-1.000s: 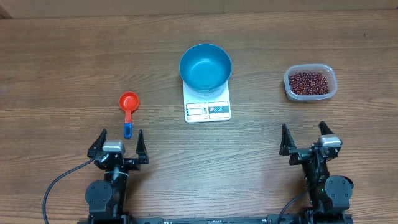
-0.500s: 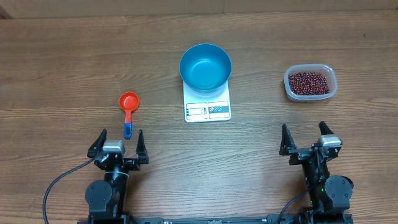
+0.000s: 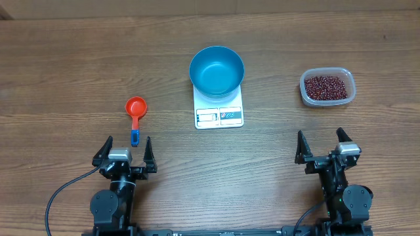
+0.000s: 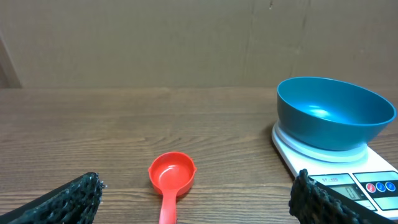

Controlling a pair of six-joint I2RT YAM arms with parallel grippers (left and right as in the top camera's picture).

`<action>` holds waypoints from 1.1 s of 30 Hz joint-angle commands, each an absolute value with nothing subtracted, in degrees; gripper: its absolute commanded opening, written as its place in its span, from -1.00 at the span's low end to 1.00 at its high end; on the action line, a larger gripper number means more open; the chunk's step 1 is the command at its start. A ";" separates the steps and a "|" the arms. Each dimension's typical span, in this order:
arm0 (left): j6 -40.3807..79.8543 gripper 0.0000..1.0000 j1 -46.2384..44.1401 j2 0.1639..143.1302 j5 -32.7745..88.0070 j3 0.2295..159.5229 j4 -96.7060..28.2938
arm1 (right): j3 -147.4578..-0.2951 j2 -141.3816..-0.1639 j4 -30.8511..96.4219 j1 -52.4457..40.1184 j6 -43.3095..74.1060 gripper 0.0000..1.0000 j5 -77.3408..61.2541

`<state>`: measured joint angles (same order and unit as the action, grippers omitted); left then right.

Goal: Scoop item into bowl and weigh 150g on scale

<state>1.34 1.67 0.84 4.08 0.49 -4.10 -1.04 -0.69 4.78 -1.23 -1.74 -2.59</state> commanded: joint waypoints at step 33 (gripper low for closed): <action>1.72 0.99 2.24 0.25 3.88 0.27 -1.67 | -0.45 -0.12 4.62 -1.61 -1.98 1.00 -2.66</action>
<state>1.34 1.67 0.84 4.08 0.49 -3.01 -1.04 -0.69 4.78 -1.23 -1.72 -2.57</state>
